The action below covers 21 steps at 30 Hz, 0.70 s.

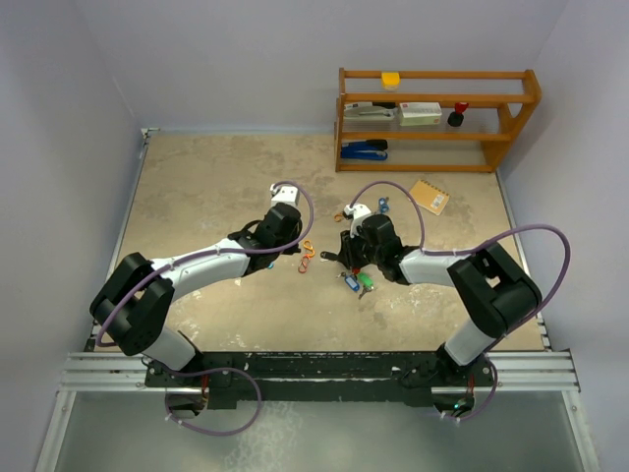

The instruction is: Put the keys on the keyring

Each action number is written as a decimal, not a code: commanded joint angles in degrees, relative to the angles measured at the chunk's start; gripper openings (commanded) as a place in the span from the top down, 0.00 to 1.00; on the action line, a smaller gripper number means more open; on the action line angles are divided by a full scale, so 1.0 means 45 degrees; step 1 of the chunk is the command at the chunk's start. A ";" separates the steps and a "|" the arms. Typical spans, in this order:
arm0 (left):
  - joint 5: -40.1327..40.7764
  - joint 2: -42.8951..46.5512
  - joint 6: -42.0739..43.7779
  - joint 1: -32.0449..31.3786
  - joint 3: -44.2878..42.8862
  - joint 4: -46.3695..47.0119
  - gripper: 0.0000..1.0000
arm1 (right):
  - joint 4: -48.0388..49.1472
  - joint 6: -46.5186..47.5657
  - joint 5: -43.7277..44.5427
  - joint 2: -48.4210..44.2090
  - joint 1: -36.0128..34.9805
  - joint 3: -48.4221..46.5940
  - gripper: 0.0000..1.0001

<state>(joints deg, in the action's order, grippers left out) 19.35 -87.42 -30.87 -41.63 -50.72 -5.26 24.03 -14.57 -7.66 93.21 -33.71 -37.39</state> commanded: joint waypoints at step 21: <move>0.0002 -0.0160 -0.0068 0.0149 -0.0029 0.0502 1.00 | 0.0504 0.0822 0.0273 -0.0092 0.0031 -0.0225 1.00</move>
<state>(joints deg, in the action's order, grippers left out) 19.33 -87.88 -30.87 -41.25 -50.72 -5.21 24.47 -13.34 -7.62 93.76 -33.69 -37.60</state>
